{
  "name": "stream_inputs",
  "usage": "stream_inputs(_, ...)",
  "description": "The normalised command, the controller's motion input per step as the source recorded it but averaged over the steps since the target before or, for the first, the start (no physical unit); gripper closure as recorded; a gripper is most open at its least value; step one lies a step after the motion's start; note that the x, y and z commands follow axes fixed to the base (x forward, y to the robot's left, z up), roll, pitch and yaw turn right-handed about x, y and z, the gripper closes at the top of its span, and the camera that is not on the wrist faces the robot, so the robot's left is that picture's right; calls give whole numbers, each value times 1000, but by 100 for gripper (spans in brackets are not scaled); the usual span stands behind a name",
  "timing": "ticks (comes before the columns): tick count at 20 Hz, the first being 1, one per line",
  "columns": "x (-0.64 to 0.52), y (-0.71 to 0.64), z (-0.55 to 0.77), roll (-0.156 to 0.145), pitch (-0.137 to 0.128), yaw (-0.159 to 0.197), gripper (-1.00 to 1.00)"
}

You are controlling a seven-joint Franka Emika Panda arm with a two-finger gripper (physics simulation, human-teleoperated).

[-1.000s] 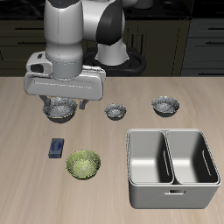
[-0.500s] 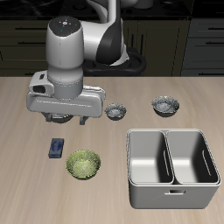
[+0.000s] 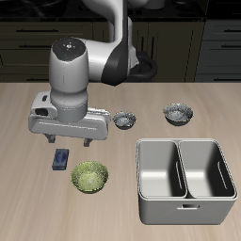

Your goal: Place the green bowl in the left side of the drainer

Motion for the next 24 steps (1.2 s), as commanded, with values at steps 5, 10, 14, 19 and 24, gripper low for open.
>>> stream_inputs(5,24,-48,-292,-10,13,-14,-100)
stream_inputs(10,42,15,-264,-7,0,10,-100)
stream_inputs(14,31,101,-284,9,9,-7,-100)
stream_inputs(19,19,56,-319,5,24,-2,-100)
stream_inputs(24,12,-19,-224,-1,25,-10,-100)
